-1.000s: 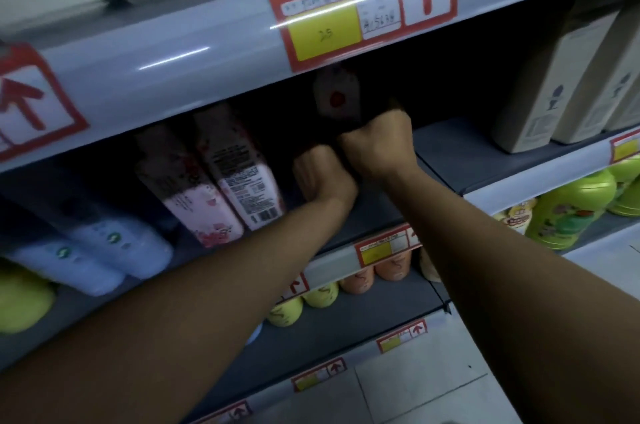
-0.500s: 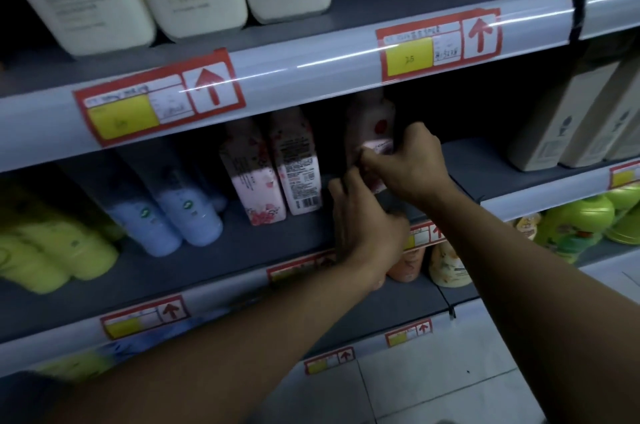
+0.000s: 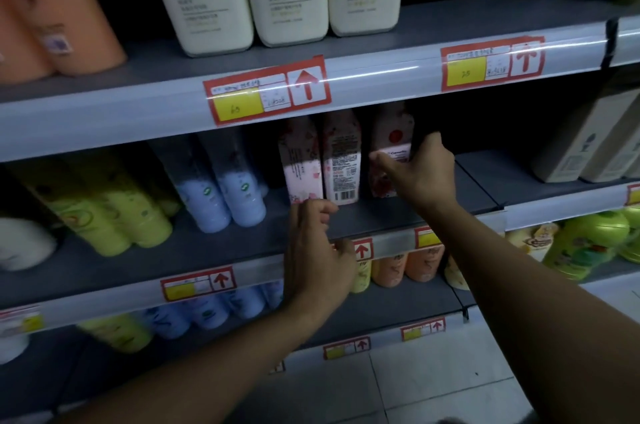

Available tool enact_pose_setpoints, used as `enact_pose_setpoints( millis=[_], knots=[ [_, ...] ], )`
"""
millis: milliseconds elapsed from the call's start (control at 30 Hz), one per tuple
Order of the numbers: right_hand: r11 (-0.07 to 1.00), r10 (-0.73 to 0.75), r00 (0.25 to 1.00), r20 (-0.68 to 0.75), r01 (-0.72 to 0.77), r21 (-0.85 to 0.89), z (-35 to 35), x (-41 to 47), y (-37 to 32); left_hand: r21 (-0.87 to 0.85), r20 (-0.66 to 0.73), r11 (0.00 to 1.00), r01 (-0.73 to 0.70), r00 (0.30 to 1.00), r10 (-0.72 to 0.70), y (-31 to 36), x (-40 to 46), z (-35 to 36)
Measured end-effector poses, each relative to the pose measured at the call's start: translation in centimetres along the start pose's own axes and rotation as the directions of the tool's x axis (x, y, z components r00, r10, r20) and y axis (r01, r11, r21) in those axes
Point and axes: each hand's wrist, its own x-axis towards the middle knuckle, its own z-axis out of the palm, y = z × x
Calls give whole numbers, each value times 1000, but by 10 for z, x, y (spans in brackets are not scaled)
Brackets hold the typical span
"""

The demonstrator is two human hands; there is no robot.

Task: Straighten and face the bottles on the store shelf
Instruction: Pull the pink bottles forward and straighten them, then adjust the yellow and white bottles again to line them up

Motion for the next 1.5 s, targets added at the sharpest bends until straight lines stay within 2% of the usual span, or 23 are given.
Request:
enact_pose_setpoints(
  millis=[333,600,833,1100,1500],
  knots=[
    [1000,5,1000,26,-5,20,8,-12,-14,30,-67,1000,3,998,-1,-34,-4,-45],
    [996,-46,998,47,49,-79,8,-19,-13,27,-64,1000,12,998,-10,-49,-2,-72],
    [976,-103,990,95,119,-180,14,-14,28,17,-74,999,38,997,-37,-57,-10,-105],
    [972,-125,978,166,154,-175,-8,-89,-24,27,-98,990,140,986,-137,-61,-19,-153],
    [936,-272,884,380,335,-110,21,-173,-81,101,-129,967,235,967,-221,-88,-30,-244]
  ],
)
